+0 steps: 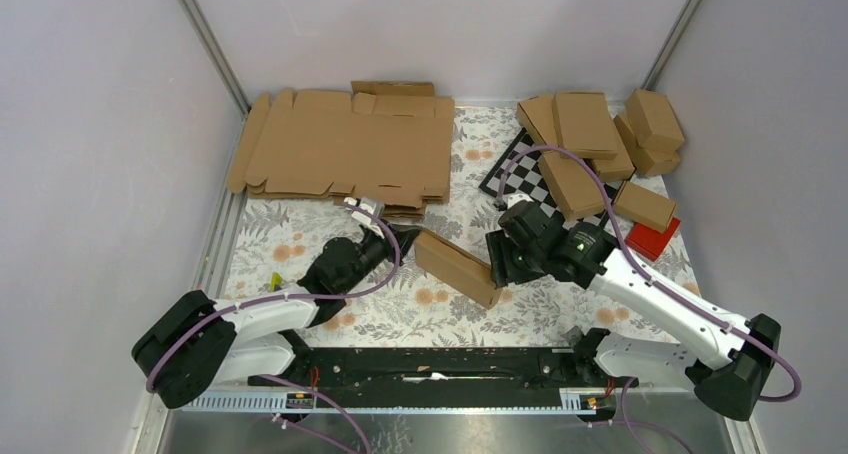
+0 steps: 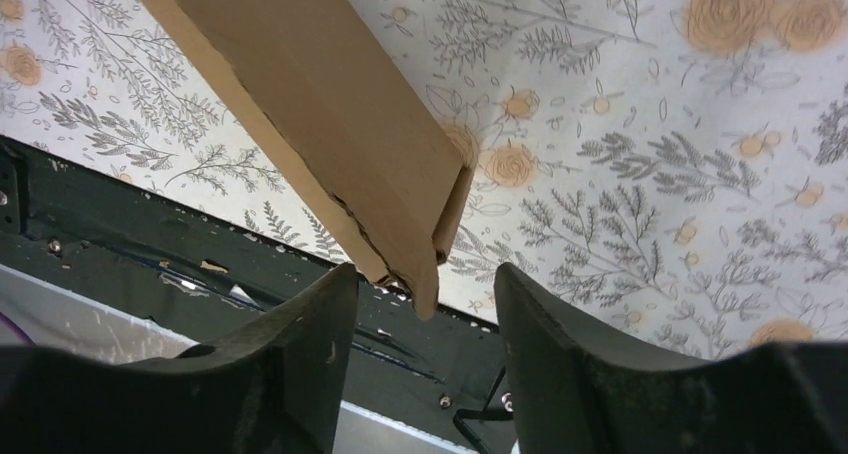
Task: Fold the paper box
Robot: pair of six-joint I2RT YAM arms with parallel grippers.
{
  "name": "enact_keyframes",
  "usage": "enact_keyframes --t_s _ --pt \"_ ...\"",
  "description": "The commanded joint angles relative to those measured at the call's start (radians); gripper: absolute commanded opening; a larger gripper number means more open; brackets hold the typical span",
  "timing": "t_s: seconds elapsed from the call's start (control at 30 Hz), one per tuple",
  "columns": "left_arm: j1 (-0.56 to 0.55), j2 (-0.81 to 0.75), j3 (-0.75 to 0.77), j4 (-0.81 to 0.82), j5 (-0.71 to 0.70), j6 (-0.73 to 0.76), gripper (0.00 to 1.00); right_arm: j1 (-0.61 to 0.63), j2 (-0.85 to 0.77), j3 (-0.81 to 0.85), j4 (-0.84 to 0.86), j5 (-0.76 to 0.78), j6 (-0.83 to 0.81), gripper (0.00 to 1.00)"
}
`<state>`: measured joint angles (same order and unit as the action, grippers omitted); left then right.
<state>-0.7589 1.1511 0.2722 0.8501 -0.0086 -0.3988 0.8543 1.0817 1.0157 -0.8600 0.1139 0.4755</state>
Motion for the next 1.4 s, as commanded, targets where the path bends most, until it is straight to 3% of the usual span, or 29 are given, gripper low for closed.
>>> enact_keyframes --t_s 0.0,0.2,0.4,0.83,1.13,1.37 --pt "-0.009 -0.008 -0.005 -0.085 -0.031 0.024 0.00 -0.009 -0.023 -0.026 -0.038 0.021 0.059 0.56" --pt "-0.016 -0.029 -0.003 -0.106 -0.042 0.029 0.00 -0.010 -0.024 -0.027 0.024 0.000 0.108 0.37" --pt "-0.031 -0.046 0.002 -0.120 -0.068 0.025 0.00 -0.011 -0.013 -0.037 0.070 -0.020 0.197 0.25" --pt "-0.144 -0.042 0.012 -0.128 -0.240 -0.011 0.00 -0.011 -0.022 -0.046 0.071 0.104 0.340 0.16" --pt "-0.214 -0.038 0.006 -0.116 -0.437 -0.044 0.00 -0.036 0.034 -0.008 0.078 0.264 0.265 0.14" --pt "-0.255 -0.024 0.008 -0.101 -0.527 -0.063 0.00 -0.056 0.054 -0.032 0.167 0.299 0.201 0.08"
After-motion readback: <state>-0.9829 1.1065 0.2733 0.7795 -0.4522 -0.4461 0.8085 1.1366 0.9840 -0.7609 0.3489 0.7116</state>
